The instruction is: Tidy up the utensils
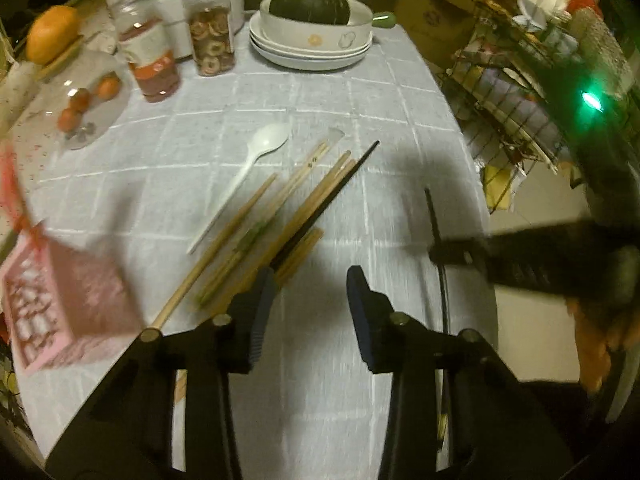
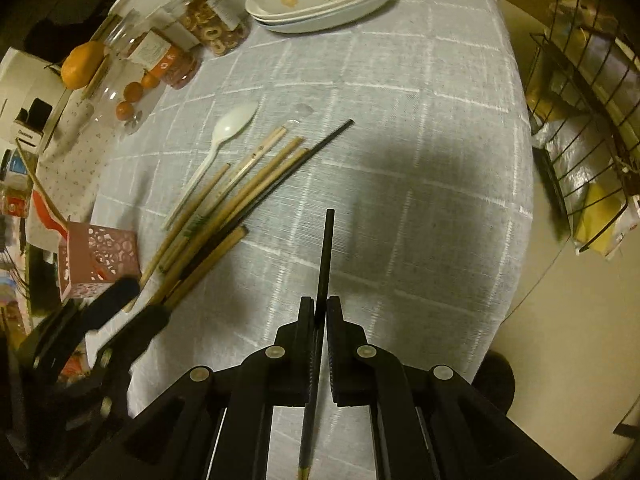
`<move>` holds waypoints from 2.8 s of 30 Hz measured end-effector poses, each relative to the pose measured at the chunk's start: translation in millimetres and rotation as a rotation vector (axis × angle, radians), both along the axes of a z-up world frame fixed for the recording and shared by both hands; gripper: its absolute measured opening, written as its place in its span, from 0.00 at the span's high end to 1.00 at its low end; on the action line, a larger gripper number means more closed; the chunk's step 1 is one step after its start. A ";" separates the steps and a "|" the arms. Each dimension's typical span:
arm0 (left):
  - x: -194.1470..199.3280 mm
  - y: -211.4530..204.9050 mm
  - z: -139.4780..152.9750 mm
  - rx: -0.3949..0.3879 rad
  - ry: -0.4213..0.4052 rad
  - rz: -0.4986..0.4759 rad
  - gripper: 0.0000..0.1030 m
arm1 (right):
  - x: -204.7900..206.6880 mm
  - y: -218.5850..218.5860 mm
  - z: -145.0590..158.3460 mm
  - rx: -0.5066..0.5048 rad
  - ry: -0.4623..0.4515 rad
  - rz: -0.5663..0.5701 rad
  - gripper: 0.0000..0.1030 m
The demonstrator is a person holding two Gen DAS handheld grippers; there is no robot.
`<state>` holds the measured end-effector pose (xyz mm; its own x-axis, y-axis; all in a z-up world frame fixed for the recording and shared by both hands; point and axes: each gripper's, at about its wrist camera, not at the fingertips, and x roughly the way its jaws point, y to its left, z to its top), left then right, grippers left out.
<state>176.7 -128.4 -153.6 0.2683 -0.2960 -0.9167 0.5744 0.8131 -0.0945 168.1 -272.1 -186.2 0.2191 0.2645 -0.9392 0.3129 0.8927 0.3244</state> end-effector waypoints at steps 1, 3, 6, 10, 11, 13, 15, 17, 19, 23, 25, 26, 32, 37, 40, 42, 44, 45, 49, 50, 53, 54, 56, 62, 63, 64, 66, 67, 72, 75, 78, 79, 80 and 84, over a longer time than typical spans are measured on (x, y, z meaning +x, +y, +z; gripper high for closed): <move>6.8 -4.8 -5.3 -0.003 0.015 0.007 0.65 | -0.1 -1.6 -1.5 0.003 0.003 -0.001 0.94; 19.7 -12.7 -16.1 -0.007 0.042 0.023 0.68 | 0.0 -3.1 -2.7 0.010 0.005 0.003 0.94; 32.3 -20.6 -24.4 -0.021 0.068 0.043 0.68 | 1.3 -4.3 -2.9 0.015 0.003 0.014 0.94; 44.2 -29.0 -35.6 -0.015 0.088 0.061 0.68 | 3.0 -6.8 -3.4 0.023 -0.001 0.024 0.94; 46.8 -30.8 -38.2 -0.014 0.094 0.063 0.68 | 3.2 -7.6 -4.0 0.023 0.000 0.024 0.94; 50.1 -34.2 -41.6 -0.007 0.098 0.067 0.68 | 2.9 -9.2 -5.1 0.024 0.001 0.024 0.94; 52.5 -35.1 -44.6 -0.009 0.108 0.071 0.70 | 2.3 -10.7 -6.2 0.023 0.004 0.023 0.94; 53.6 -34.6 -46.0 -0.027 0.116 0.074 0.80 | 1.7 -12.7 -7.4 0.022 0.007 0.021 0.94; 53.1 -32.5 -45.4 -0.041 0.124 0.087 0.90 | 0.8 -14.9 -8.3 0.022 0.009 0.017 0.94; 50.9 -20.6 -42.6 -0.089 0.149 0.122 0.93 | 0.3 -15.1 -7.8 0.018 0.008 0.013 0.94; 44.0 -13.9 -36.3 -0.078 0.123 0.123 0.93 | -0.3 -13.8 -5.6 0.016 0.001 0.015 0.94; 40.9 -10.8 -32.6 -0.077 0.116 0.120 0.93 | -0.3 -13.0 -3.9 0.016 -0.004 0.017 0.94; 17.5 11.9 2.9 -0.090 0.043 0.106 0.93 | -4.4 -0.5 18.5 0.005 -0.062 0.046 0.94; -5.5 26.6 31.9 -0.104 -0.009 0.114 0.93 | -14.5 18.2 45.5 -0.014 -0.133 0.083 0.94; -19.5 41.3 48.0 -0.111 -0.039 0.118 0.93 | -22.7 29.8 63.0 -0.035 -0.176 0.112 0.95; -29.8 49.1 55.5 -0.111 -0.056 0.123 0.93 | -27.5 38.5 74.8 -0.057 -0.208 0.134 0.95; -41.0 60.2 65.6 -0.101 -0.086 0.130 0.93 | -32.1 45.4 86.4 -0.086 -0.239 0.156 0.95; -46.0 64.8 70.4 -0.101 -0.100 0.134 0.93 | -35.0 49.0 92.3 -0.102 -0.257 0.164 0.95; -62.5 79.7 85.2 -0.088 -0.167 0.146 0.93 | -43.0 61.7 110.8 -0.136 -0.316 0.185 0.95; -64.9 82.4 87.6 -0.088 -0.179 0.150 0.93 | -45.2 63.2 112.4 -0.142 -0.322 0.193 0.95; -73.5 93.1 93.6 -0.096 -0.197 0.161 0.93 | -44.2 68.6 111.0 -0.145 -0.304 0.211 0.95; -75.2 96.3 95.5 -0.107 -0.195 0.166 0.93 | -39.6 66.8 104.4 -0.126 -0.281 0.208 0.94; -77.6 101.2 97.9 -0.128 -0.189 0.175 0.93 | -33.3 61.0 91.4 -0.125 -0.232 0.178 0.84; -81.3 109.7 106.4 -0.172 -0.192 0.181 0.93 | -4.2 51.6 32.1 -0.114 -0.071 0.126 0.67; -82.4 109.9 106.9 -0.172 -0.194 0.181 0.93 | 1.9 52.8 22.5 -0.123 -0.051 0.128 0.67; -82.6 110.2 107.3 -0.168 -0.196 0.177 0.93 | 5.6 53.7 16.3 -0.132 -0.039 0.128 0.67; -84.6 110.9 107.8 -0.164 -0.200 0.170 0.93 | 15.1 56.1 2.8 -0.150 -0.012 0.127 0.67; -84.9 111.6 107.6 -0.163 -0.199 0.167 0.93 | 18.5 57.2 -1.7 -0.158 -0.002 0.127 0.67; -86.2 117.2 107.3 -0.170 -0.188 0.168 0.93 | 30.2 63.5 -22.4 -0.230 0.045 0.145 0.67; -86.3 117.9 106.7 -0.167 -0.185 0.165 0.93 | 31.0 70.3 -21.8 -0.273 0.031 0.163 0.69; -86.6 119.2 105.4 -0.164 -0.183 0.165 0.93 | 28.4 77.5 -21.5 -0.302 0.007 0.208 0.92; -86.9 119.5 105.1 -0.163 -0.183 0.165 0.93 | 27.6 79.1 -21.4 -0.294 0.004 0.211 0.93; -87.2 119.4 104.8 -0.162 -0.183 0.166 0.93 | 26.0 80.1 -20.6 -0.296 -0.003 0.212 0.93; -87.2 118.5 104.1 -0.157 -0.188 0.170 0.93 | 19.1 81.8 -10.1 -0.269 -0.042 0.224 0.95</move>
